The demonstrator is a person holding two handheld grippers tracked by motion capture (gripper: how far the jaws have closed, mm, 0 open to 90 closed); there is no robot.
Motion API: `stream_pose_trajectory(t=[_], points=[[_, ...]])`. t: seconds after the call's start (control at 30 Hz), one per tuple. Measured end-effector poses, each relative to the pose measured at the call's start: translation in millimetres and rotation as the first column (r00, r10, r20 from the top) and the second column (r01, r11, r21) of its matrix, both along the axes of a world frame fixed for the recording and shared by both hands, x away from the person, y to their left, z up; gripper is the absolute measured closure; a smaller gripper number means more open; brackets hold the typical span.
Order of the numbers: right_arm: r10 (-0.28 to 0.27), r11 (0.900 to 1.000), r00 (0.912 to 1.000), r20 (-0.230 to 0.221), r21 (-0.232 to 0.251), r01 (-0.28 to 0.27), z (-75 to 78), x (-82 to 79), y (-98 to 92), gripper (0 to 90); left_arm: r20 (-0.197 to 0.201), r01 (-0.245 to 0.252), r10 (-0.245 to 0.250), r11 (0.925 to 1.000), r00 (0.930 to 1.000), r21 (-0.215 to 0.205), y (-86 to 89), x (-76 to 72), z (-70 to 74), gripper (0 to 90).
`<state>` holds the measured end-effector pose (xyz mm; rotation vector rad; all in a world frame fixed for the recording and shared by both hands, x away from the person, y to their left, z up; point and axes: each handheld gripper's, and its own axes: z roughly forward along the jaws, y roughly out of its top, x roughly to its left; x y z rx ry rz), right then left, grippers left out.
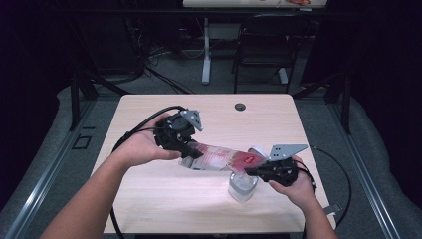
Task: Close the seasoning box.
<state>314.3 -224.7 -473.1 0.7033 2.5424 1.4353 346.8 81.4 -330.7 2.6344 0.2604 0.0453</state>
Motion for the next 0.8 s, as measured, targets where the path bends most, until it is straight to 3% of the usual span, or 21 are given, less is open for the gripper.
stream_pose_trajectory(t=[0.8], points=[[-0.01,1.0,1.0,0.001,0.005,0.01,-1.1,1.0,-2.8,88.8,-0.004,0.006,-0.006,1.0,1.0,0.005,-4.3,2.7,1.4,72.3]])
